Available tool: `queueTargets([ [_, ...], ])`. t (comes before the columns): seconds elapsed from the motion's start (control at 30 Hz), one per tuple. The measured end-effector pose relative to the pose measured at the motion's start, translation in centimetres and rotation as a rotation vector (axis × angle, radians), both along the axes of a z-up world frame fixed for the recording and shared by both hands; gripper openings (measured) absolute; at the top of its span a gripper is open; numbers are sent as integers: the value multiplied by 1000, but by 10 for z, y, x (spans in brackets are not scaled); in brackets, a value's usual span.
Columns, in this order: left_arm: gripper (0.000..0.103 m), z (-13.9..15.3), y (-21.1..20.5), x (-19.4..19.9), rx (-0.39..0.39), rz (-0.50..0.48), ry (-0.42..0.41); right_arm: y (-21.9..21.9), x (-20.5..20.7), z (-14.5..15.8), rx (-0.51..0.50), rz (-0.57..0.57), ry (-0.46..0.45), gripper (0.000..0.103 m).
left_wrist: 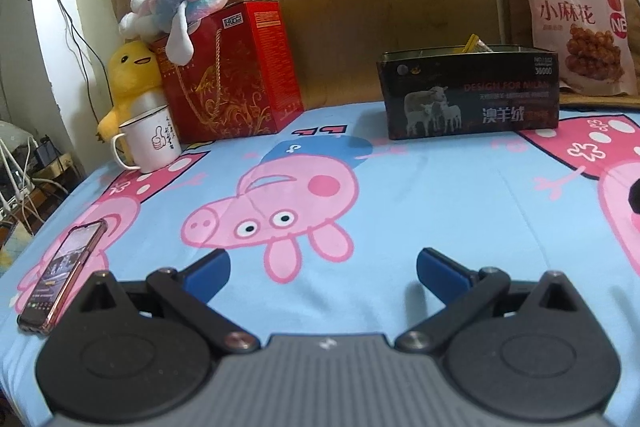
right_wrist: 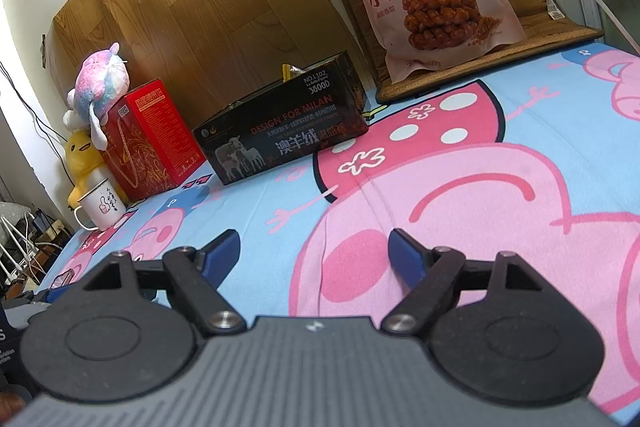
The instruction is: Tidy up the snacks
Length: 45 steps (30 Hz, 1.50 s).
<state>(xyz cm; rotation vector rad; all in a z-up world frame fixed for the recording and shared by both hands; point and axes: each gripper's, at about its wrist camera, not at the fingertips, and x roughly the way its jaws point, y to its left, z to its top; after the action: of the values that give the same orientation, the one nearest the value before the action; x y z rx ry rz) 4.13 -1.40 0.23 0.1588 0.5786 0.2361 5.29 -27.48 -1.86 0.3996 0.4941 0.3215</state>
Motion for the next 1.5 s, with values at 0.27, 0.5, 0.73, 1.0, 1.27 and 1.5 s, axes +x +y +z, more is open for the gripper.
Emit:
queueTargets([
  [0.27, 103, 0, 4, 1, -20, 16, 1, 0, -1, 0, 1, -2, 0, 84],
  [0.5, 103, 0, 7, 1, -35, 22, 2, 0, 0, 0, 2, -1, 0, 85],
  [0.73, 103, 0, 11, 4, -50, 26, 11, 0, 0, 0, 2, 1, 0, 85],
  [1.0, 103, 0, 11, 4, -50, 29, 13, 0, 0, 0, 4, 0, 0, 86],
  [1.27, 103, 0, 12, 5, -52, 34, 12, 1, -1, 0, 7, 0, 1, 86],
  [1.5, 103, 3, 10, 5, -25, 43, 5, -2, 2, -1, 24, 13, 2, 86],
])
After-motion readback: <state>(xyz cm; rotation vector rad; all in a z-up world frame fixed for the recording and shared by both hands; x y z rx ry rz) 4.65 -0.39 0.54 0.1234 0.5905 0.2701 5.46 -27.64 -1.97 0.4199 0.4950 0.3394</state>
